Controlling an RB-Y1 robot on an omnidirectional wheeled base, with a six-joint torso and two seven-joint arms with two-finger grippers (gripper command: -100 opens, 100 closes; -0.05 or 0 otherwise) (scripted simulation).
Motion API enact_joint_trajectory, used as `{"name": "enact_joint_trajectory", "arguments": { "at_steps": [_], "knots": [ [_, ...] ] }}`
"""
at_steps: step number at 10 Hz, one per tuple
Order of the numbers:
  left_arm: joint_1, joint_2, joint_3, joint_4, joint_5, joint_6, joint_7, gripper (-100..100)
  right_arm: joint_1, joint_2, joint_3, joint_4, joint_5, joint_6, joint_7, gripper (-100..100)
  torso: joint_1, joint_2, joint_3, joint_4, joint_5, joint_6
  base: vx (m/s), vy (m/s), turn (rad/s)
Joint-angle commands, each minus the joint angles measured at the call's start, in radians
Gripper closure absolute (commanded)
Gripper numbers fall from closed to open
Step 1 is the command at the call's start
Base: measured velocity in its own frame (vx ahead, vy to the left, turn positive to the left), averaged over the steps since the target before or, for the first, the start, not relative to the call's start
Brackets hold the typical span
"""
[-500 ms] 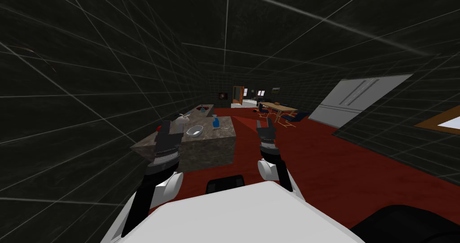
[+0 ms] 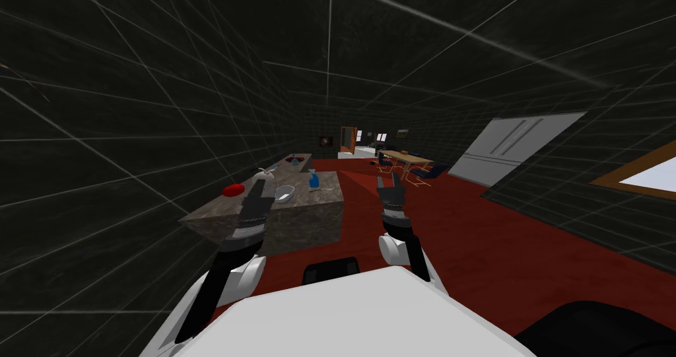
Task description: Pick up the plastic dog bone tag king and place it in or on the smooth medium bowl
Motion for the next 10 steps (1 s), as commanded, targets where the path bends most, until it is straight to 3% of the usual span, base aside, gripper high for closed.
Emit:
{"name": "enact_joint_trajectory", "arguments": {
  "at_steps": [1,10],
  "knots": [
    [0.005,0.036,-0.005,0.016,-0.007,0.022,-0.004,-100,0.0,0.0,0.0,0.0,0.0,0.0,0.0,0,0.0,0.0,0.0,0.0,0.0,0.0,0.036,-0.077,-0.044],
    [0.003,0.251,-0.04,0.144,-0.061,0.199,-0.035,-100,0.0,0.0,0.0,0.0,0.0,0.0,0.0,0,-0.002,-0.001,-0.001,0.0,0.0,0.0,0.038,-0.097,-0.064]
  ]
}}
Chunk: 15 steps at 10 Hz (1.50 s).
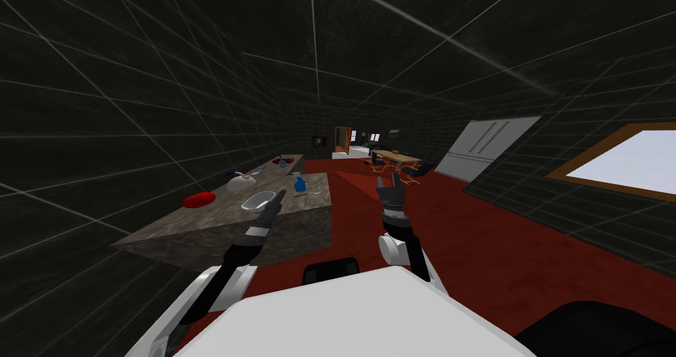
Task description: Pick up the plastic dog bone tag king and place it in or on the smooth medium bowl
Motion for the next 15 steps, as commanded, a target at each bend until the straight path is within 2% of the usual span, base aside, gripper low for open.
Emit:
{"name": "enact_joint_trajectory", "arguments": {
  "at_steps": [1,9,10,12,13,14,15],
  "knots": [
    [0.005,0.042,-0.006,0.025,-0.01,0.037,-0.006,-100,0.0,0.0,0.0,0.0,0.0,0.0,0.0,0,0.0,0.0,0.0,0.0,0.0,0.0,0.042,-0.117,-0.061],
    [0.0,0.281,-0.042,0.183,-0.066,0.229,-0.038,-100,0.0,0.0,0.0,0.0,0.0,0.0,0.0,0,0.001,0.0,0.0,0.0,0.0,0.0,0.049,-0.108,-0.073],
    [0.0,0.281,-0.042,0.183,-0.066,0.229,-0.038,-100,0.0,0.0,0.0,0.0,0.0,0.0,0.0,0,0.0,0.0,0.0,0.0,0.0,0.0,0.033,-0.076,-0.015],
    [-0.003,0.346,-0.051,0.228,-0.08,0.278,-0.046,-100,0.0,0.0,0.0,0.0,0.0,0.0,0.0,0,0.004,0.0,0.0,0.0,0.001,0.0,0.047,-0.078,-0.06],
    [-0.004,0.369,-0.056,0.25,-0.087,0.303,-0.05,-100,0.0,0.0,0.0,0.0,0.0,0.0,0.0,0,0.002,0.0,0.0,0.0,0.0,0.0,0.05,-0.115,-0.08],
    [-0.004,0.378,-0.056,0.25,-0.087,0.303,-0.05,-100,0.0,0.0,0.0,0.0,0.0,0.0,0.0,0,0.001,0.0,0.0,0.0,0.0,0.0,0.027,-0.071,-0.019],
    [-0.006,0.409,-0.061,0.272,-0.094,0.327,-0.053,-100,0.0,0.0,0.0,0.0,0.0,0.0,0.0,0,0.002,0.001,0.001,0.0,0.0,-0.001,0.025,-0.058,-0.048]
  ]
}}
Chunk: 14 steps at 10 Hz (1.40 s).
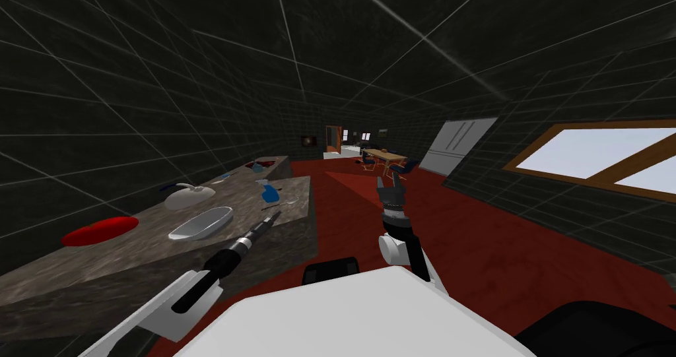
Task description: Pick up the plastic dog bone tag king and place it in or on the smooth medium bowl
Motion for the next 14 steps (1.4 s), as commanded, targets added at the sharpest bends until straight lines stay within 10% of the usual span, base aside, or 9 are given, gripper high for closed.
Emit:
{"name": "enact_joint_trajectory", "arguments": {
  "at_steps": [1,12,13,14],
  "knots": [
    [-0.011,0.044,-0.009,0.045,-0.011,0.032,-0.007,-100,0.0,0.0,0.0,0.0,0.0,0.0,0.0,0,0.0,0.0,0.0,0.0,0.0,0.0,0.038,-0.092,-0.071],
    [-0.028,0.256,-0.045,0.183,-0.05,0.193,-0.03,-100,0.0,0.0,0.0,0.0,0.0,0.0,0.0,0,0.0,0.0,0.0,0.0,0.0,0.0,0.046,-0.071,-0.048],
    [-0.029,0.259,-0.046,0.184,-0.051,0.199,-0.031,0,0.0,0.0,0.0,0.0,0.0,0.0,0.0,0,0.002,0.001,0.0,0.0,0.0,0.0,0.0,0.0,0.0],
    [-0.051,0.253,-0.043,0.233,-0.04,0.196,-0.027,-100,0.0,0.0,0.0,0.0,0.0,0.0,0.0,0,0.003,0.002,0.001,0.0,0.001,0.0,-0.054,-0.002,-0.263]
  ]
}}
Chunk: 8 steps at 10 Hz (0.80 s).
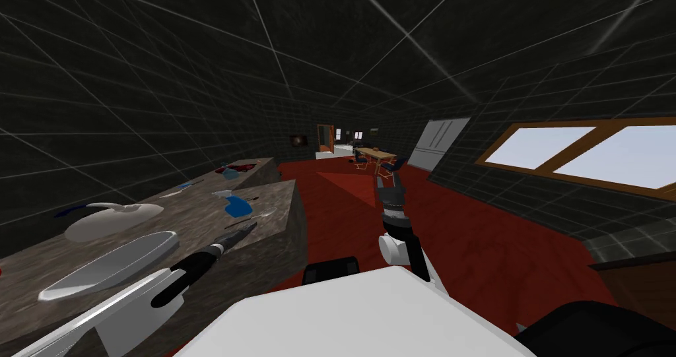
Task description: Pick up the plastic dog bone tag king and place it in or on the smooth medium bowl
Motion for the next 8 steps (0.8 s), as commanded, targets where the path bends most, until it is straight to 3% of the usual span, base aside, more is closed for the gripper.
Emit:
{"name": "enact_joint_trajectory", "arguments": {
  "at_steps": [1,8],
  "knots": [
    [-0.018,-0.002,0.002,0.034,0.011,0.006,0.004,-100,0.0,0.0,0.0,0.0,0.0,0.0,0.0,0,0.0,0.0,0.0,0.0,0.0,0.0,-0.099,0.006,-0.254],
    [-0.097,-0.019,0.012,0.204,0.047,-0.003,0.018,-100,0.0,0.0,0.0,0.0,0.0,0.0,0.0,0,0.001,0.003,0.002,0.001,0.0,-0.001,-0.084,-0.004,-0.184]
  ]
}}
